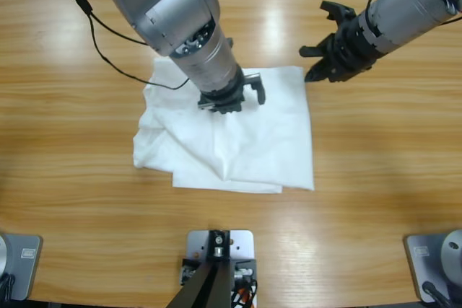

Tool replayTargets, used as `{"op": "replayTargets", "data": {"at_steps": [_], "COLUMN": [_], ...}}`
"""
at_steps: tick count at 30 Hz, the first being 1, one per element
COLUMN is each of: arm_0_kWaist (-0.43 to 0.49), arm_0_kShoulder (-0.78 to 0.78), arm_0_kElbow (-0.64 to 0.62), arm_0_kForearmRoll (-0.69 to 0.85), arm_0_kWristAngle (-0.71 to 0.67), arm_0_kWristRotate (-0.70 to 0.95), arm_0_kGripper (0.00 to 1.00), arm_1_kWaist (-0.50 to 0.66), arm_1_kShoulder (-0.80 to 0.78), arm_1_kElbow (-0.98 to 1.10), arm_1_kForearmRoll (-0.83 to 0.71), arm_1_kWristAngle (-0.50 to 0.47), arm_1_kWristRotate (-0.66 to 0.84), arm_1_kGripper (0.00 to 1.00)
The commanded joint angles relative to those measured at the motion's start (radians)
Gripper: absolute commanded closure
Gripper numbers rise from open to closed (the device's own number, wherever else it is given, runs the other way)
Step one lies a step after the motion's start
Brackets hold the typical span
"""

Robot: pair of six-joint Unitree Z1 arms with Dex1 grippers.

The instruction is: Fold clothes

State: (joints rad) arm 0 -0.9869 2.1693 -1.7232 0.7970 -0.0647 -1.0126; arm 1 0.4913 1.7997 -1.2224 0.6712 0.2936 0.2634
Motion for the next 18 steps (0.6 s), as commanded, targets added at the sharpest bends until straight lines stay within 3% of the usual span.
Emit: {"op": "replayTargets", "data": {"at_steps": [1, 7, 12, 18], "arm_0_kWaist": [-0.006, -0.059, -0.091, -0.050], "arm_0_kShoulder": [-0.087, -0.244, -0.366, -0.268], "arm_0_kElbow": [0.178, 0.269, 0.423, 0.298], "arm_0_kForearmRoll": [0.006, 0.131, 0.172, 0.052], "arm_0_kWristAngle": [0.074, 0.140, 0.183, 0.180], "arm_0_kWristRotate": [-0.027, -0.116, -0.237, -0.204], "arm_0_kGripper": [0.092, 0.089, 0.082, 0.097], "arm_1_kWaist": [-0.017, -0.017, -0.017, -0.017], "arm_1_kShoulder": [0.011, -0.007, -0.020, -0.024], "arm_1_kElbow": [0.061, 0.111, 0.125, 0.134], "arm_1_kForearmRoll": [-0.028, -0.051, -0.061, -0.062], "arm_1_kWristAngle": [0.018, 0.016, 0.017, 0.016], "arm_1_kWristRotate": [-0.013, -0.016, -0.017, -0.018], "arm_1_kGripper": [1.000, 1.000, 1.000, 1.000]}}
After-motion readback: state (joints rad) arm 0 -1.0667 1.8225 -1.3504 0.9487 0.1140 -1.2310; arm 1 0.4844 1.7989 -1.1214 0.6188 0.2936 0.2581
